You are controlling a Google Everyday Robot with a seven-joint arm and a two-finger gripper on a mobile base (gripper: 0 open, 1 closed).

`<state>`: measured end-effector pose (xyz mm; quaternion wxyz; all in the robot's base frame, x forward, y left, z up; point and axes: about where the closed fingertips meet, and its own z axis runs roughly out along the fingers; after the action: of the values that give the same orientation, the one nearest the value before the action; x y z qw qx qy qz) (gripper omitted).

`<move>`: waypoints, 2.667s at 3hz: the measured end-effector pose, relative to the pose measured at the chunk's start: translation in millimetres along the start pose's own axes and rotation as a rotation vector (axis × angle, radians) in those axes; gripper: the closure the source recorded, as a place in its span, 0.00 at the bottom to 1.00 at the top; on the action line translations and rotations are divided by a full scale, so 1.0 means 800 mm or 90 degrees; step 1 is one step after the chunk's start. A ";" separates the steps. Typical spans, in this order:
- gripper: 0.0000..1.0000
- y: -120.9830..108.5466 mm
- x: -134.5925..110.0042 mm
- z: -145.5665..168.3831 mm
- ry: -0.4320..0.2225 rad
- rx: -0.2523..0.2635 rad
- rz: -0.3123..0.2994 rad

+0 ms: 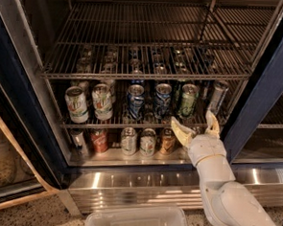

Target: Pick green can from middle shelf of fridge

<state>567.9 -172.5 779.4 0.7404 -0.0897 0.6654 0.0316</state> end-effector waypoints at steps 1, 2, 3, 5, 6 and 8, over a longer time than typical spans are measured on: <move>0.22 0.000 0.000 0.000 0.000 0.000 0.000; 0.23 0.000 0.000 0.000 0.000 0.000 0.000; 0.30 0.000 0.000 0.000 0.000 0.000 0.000; 0.40 -0.006 0.002 0.022 0.003 0.002 -0.002; 0.39 -0.014 0.010 0.043 0.007 0.004 0.002; 0.36 0.006 0.008 0.018 0.025 0.009 0.009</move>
Offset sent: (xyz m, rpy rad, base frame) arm -0.0001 -0.0002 0.0000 0.0003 -0.0001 -0.0003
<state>582.1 -165.3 774.1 0.7275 -0.0802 0.6807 0.0307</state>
